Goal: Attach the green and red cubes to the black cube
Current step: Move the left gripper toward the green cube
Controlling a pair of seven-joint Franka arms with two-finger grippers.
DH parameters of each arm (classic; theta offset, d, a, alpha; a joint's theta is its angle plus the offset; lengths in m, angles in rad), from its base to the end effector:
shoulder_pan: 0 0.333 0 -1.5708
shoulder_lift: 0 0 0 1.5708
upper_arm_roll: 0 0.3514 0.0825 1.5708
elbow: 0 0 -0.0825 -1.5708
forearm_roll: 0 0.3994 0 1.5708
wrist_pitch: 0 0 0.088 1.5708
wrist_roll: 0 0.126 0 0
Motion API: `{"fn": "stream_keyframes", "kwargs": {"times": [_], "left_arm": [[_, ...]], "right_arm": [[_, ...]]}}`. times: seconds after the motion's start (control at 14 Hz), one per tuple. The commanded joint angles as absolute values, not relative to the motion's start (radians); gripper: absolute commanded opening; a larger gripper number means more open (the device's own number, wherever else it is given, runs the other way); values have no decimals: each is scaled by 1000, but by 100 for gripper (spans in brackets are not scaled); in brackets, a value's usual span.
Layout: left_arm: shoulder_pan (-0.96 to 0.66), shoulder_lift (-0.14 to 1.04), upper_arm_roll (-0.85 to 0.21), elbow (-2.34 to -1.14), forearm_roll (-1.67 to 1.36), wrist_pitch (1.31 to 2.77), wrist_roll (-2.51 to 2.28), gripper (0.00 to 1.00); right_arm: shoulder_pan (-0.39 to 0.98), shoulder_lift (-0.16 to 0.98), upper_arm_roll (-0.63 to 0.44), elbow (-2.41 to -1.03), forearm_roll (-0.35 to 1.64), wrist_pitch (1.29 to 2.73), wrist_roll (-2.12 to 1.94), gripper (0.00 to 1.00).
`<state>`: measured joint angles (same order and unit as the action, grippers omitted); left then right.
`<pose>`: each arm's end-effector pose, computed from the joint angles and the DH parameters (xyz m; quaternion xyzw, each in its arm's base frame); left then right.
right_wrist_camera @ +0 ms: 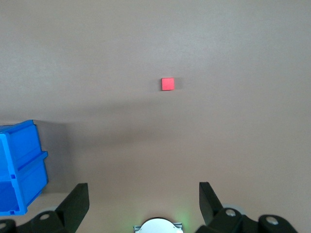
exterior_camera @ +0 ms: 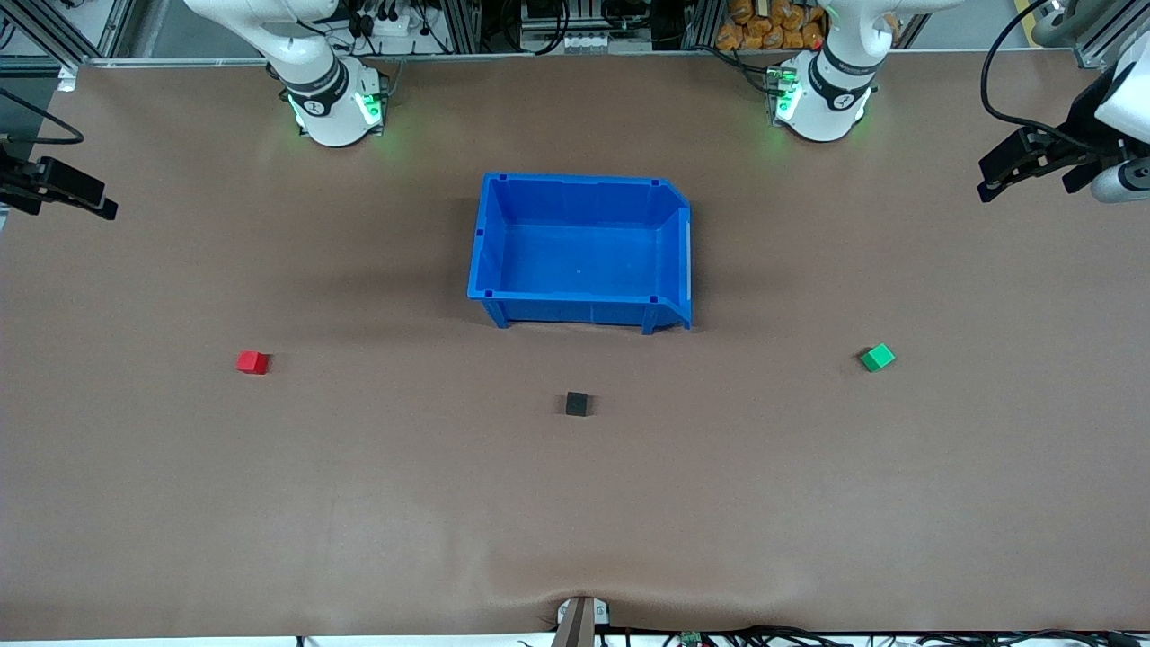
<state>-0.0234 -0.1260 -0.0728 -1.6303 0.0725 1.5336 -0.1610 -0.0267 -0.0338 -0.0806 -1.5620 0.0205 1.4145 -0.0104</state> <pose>0.5207 -0.0437 0.6777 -0.9985 -0.0345 -0.0196 0.0386 0.5364 -0.0558 0.6512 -0.9972 0.0472 0.0561 0.0149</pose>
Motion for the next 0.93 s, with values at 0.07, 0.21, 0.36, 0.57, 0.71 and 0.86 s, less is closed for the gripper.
{"fn": "stream_keyframes", "kwargs": {"times": [0.07, 0.21, 0.36, 0.57, 0.71, 0.86], "left_arm": [[-23, -114, -77, -1603, 81, 1514, -169, 100], [-26, -114, -77, -1600, 83, 1514, -166, 100], [-26, -110, -77, -1600, 83, 1514, -163, 100], [-25, -103, -77, -1600, 81, 1514, -163, 100], [-23, -92, -77, -1601, 80, 1514, -163, 100], [-23, -84, -77, -1608, 80, 1505, -167, 100]], "right_arm": [[-25, -66, -77, -1591, 35, 1425, -6, 100], [-25, -64, -77, -1591, 35, 1427, -6, 100], [-25, -64, -77, -1591, 35, 1425, -6, 100], [-25, -64, -77, -1591, 35, 1422, -6, 100], [-26, -64, -77, -1589, 35, 1422, -6, 100], [-26, -63, -77, -1589, 35, 1424, -6, 100]]}}
